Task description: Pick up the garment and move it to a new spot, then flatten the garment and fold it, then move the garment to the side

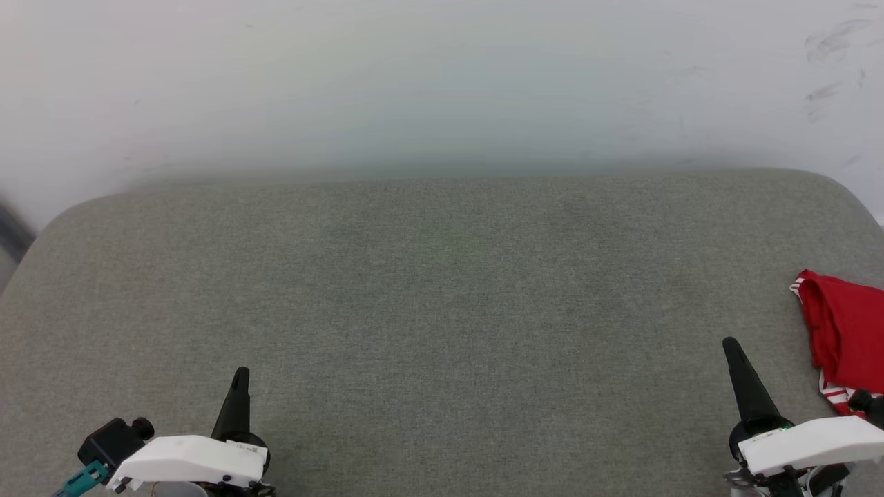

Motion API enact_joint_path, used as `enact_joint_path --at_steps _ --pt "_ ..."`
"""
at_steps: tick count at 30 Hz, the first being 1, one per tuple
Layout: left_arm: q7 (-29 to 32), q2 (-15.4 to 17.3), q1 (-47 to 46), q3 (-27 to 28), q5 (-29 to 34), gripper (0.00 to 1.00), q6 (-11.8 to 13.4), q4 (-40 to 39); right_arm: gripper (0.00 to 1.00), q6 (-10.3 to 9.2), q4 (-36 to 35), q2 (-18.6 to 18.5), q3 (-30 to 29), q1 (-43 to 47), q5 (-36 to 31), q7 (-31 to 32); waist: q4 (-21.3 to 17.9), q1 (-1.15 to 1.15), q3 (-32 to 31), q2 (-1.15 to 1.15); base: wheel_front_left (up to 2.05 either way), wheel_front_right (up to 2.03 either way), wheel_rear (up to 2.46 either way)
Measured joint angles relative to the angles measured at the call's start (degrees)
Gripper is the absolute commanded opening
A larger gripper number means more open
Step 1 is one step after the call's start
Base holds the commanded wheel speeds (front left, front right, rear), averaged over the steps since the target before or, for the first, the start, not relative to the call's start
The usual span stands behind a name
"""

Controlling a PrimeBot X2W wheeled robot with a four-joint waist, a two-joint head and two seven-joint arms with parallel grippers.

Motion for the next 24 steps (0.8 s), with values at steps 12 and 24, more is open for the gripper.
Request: enact_joint_path --at_steps 12,24 --pt "1.8 -0.4 -1.0 0.9 -7.1 0.00 -0.6 0.0 0.00 -0.01 1.4 0.1 -0.4 -1.2 7.8 0.5 0.3 0.00 0.3 0.00 0.00 0.00 0.00" --pt "3.7 -0.9 -2.0 2.0 -14.0 0.00 -1.3 0.0 0.00 -0.01 2.7 0.2 -0.7 -2.4 15.4 1.2 0.5 0.00 0.7 0.00 0.00 0.00 0.00"
